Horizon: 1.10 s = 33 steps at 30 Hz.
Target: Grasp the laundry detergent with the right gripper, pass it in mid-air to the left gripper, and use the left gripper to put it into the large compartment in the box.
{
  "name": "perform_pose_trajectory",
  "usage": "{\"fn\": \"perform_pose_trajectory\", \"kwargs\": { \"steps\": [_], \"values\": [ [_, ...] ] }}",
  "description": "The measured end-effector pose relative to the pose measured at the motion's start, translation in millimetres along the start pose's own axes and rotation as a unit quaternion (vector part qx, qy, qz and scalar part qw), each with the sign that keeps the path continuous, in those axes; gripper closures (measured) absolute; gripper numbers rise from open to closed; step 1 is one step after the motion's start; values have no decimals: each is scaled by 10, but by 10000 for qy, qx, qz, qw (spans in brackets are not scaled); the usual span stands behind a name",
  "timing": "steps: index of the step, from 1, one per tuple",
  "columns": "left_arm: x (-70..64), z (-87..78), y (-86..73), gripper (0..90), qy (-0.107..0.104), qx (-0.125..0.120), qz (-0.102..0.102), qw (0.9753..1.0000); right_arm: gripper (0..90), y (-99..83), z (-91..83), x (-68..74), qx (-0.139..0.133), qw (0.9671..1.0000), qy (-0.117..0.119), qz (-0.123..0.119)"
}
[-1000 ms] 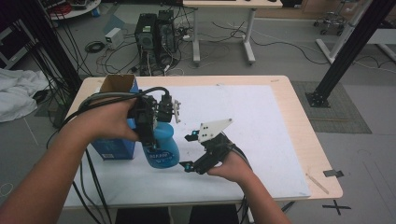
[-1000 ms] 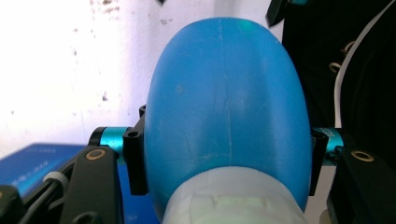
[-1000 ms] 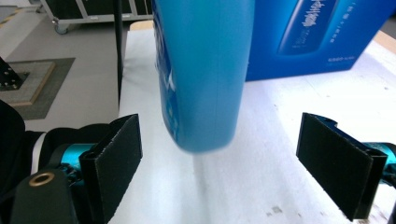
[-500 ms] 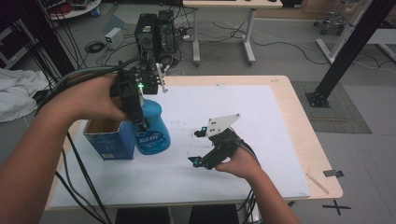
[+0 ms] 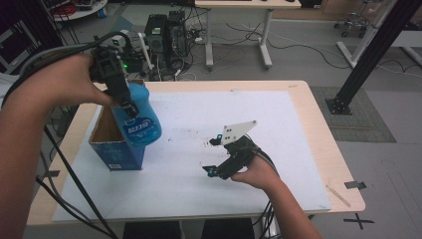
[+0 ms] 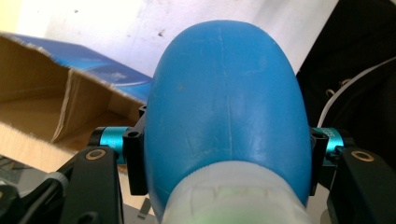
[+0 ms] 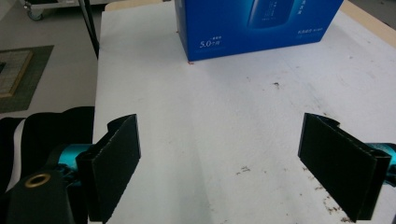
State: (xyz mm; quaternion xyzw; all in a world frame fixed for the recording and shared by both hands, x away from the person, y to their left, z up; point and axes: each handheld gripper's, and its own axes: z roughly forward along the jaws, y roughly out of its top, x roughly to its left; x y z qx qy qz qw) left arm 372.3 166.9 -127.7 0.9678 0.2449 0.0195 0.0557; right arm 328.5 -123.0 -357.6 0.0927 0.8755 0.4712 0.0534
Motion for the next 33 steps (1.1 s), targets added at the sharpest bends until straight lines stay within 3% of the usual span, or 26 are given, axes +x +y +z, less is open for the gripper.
{"fn": "perform_pose_trajectory", "kwargs": {
  "steps": [8, 14, 33],
  "values": [
    [179, -179, -151, 383, 98, -91, -420, 9990, 122, 0, 55, -10, 102, 9999, 11, 2],
    [323, -207, -259, 383, 144, -62, -679, 9976, 122, 0, 85, -14, 164, 9999, 15, 24],
    [703, -33, -511, 383, 232, 128, -988, 9948, 122, -19, 156, -52, 259, 9996, 43, 95]
  ]
}}
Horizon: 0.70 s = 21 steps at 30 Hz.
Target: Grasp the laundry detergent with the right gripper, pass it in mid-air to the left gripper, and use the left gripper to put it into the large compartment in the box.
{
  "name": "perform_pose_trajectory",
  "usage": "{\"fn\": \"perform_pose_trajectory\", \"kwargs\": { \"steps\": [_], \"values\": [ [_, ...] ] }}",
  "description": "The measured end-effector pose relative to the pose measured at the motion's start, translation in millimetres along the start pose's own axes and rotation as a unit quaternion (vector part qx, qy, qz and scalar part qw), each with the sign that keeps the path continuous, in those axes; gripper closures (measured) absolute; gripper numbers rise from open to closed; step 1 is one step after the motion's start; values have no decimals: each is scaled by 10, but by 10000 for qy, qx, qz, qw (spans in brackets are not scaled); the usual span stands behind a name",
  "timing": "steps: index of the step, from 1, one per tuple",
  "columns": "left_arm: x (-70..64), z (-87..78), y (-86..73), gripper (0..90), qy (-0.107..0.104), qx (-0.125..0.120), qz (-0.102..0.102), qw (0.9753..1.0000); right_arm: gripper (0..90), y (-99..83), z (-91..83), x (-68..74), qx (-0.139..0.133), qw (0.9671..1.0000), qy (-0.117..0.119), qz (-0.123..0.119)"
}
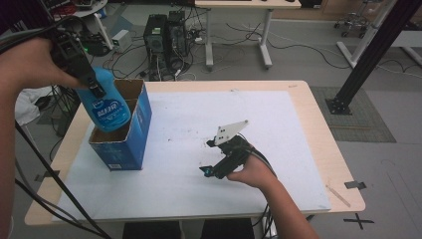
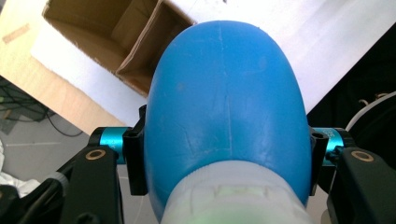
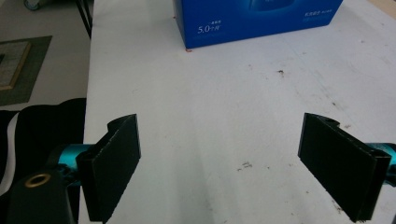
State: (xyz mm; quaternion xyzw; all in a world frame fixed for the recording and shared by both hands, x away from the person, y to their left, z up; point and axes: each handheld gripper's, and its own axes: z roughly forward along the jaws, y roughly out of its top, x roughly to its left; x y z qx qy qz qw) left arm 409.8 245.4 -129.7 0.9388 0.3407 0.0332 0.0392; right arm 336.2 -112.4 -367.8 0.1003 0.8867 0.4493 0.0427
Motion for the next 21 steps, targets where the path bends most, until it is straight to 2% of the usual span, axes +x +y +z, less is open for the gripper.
{"fn": "perform_pose_trajectory", "kwargs": {
  "steps": [9, 10, 13, 14, 17, 19, 21],
  "values": [
    [99, 197, -34, 382, 10, 88, -50, 9999, 122, -5, 3, -9, 18, 10000, -26, 27],
    [127, 287, -36, 382, -44, 105, -58, 9999, 122, -4, 11, -8, 19, 10000, -21, 19],
    [137, 347, -36, 382, -50, 107, 23, 9999, 123, -4, 11, -3, 17, 10000, -18, 32],
    [137, 421, -33, 382, -37, 113, 48, 9999, 122, -7, 10, -4, 16, 10000, -23, 26],
    [140, 496, -28, 382, -33, 127, 81, 9999, 122, -11, 8, -7, 32, 10000, -24, 18],
    [146, 627, -15, 382, -85, 166, 151, 9997, 123, -10, 8, -5, 27, 10000, -22, 22],
    [149, 682, -9, 382, -109, 192, 209, 9995, 123, -9, 9, -3, 26, 10000, -18, 32]
  ]
}}
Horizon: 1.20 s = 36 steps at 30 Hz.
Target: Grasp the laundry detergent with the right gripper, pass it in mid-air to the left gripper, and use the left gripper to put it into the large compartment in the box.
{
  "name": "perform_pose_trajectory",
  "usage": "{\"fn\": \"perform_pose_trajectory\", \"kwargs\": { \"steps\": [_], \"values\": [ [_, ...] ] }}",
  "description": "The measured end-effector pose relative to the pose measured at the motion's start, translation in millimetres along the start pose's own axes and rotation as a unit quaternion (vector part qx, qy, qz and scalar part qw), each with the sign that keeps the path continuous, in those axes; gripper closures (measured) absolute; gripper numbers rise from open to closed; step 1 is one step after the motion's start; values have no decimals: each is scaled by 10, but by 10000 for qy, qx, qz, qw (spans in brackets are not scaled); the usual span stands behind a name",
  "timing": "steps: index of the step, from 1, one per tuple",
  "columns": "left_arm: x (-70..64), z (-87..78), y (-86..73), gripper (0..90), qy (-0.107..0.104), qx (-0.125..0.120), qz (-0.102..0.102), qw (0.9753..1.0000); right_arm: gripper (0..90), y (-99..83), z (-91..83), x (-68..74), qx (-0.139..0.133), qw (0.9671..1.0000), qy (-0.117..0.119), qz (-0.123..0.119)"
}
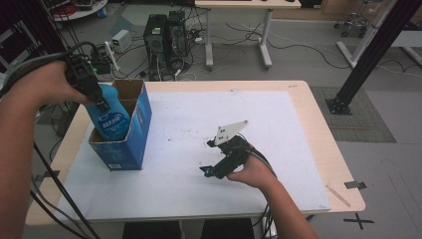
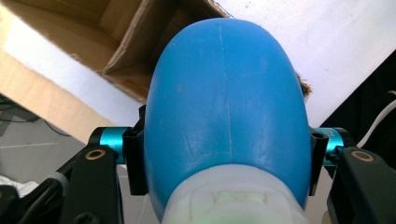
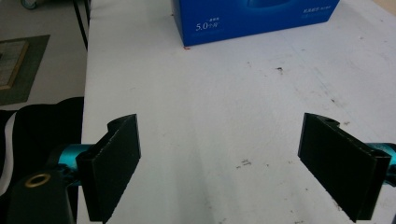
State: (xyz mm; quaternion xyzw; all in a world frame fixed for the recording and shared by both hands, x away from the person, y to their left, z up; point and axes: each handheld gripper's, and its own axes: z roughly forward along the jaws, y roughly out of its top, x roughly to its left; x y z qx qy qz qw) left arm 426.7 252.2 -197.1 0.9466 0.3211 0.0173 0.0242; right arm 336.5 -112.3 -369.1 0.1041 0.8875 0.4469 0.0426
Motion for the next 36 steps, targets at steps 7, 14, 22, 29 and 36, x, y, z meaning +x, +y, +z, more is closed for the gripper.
{"fn": "perform_pose_trajectory", "kwargs": {
  "steps": [7, 14, 22, 29, 36],
  "values": [
    [11, 306, 14, 382, -1, 124, 191, 9997, 123, -5, -6, 8, 6, 10000, 20, -13],
    [42, 592, 13, 382, -94, 174, 30, 9998, 122, -6, 3, 12, 15, 10000, 15, -34],
    [84, 793, 15, 381, -170, 184, -117, 9996, 122, -10, 43, 14, 63, 10000, 32, -32],
    [87, 935, 30, 381, -182, 247, -54, 9995, 122, -28, 61, 6, 73, 10000, 40, -14],
    [87, 989, 21, 381, -191, 245, -48, 9995, 123, -32, 71, 3, 69, 10000, 54, -2]
  ]
}}
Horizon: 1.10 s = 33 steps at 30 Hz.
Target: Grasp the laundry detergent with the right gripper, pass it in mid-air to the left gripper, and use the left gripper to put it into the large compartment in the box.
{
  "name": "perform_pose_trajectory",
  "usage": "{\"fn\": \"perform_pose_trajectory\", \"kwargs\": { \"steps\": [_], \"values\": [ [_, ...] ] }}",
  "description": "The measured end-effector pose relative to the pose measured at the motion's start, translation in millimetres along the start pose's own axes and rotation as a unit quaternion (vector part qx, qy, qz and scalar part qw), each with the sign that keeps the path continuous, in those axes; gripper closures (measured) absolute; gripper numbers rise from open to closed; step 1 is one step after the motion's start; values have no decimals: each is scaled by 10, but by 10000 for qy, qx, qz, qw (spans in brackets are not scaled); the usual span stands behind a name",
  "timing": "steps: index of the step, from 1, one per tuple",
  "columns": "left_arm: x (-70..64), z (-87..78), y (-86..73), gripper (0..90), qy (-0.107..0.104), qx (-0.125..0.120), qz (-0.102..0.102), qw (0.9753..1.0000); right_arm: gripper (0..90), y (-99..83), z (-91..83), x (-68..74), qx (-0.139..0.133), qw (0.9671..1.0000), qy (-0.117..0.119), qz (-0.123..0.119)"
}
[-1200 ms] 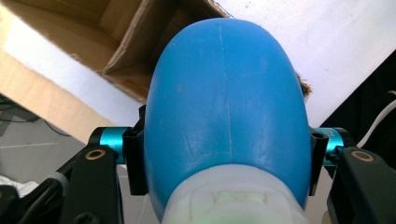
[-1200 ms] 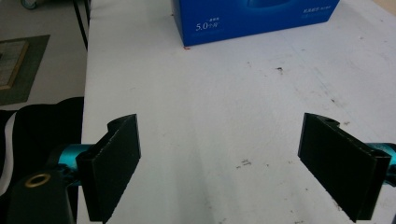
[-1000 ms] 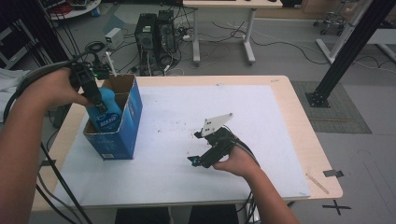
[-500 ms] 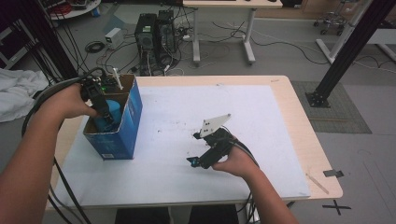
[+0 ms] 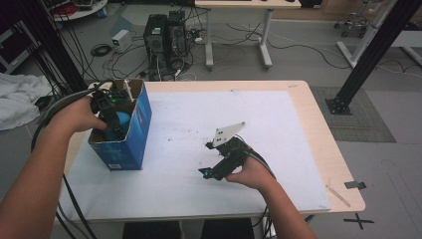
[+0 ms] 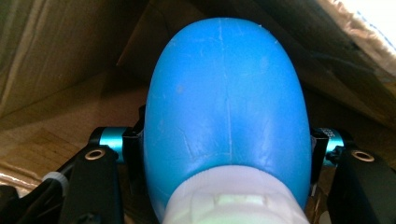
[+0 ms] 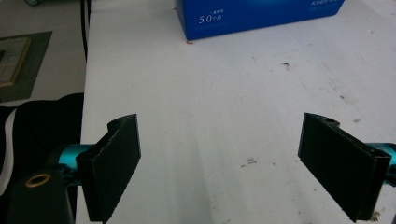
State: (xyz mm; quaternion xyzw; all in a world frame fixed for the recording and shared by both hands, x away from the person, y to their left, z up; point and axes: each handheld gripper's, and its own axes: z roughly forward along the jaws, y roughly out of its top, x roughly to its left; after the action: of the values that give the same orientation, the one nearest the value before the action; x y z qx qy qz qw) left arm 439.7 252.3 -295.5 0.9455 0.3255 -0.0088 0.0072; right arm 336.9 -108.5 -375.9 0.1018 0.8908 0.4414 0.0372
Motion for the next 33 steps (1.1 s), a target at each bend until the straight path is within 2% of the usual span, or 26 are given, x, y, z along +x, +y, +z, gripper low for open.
{"fn": "perform_pose_trajectory", "kwargs": {
  "steps": [15, 21, 33],
  "values": [
    [-37, 4, 24, 371, -42, 24, -45, 10000, 122, -1, -12, 12, -25, 10000, -16, -17],
    [-54, -19, 24, 310, 40, 1, -58, 10000, 122, 3, -11, 23, -25, 10000, -26, -34],
    [-91, -80, 32, 289, 8, 12, -41, 10000, 123, 2, -21, 19, -64, 10000, -37, -37]
  ]
}}
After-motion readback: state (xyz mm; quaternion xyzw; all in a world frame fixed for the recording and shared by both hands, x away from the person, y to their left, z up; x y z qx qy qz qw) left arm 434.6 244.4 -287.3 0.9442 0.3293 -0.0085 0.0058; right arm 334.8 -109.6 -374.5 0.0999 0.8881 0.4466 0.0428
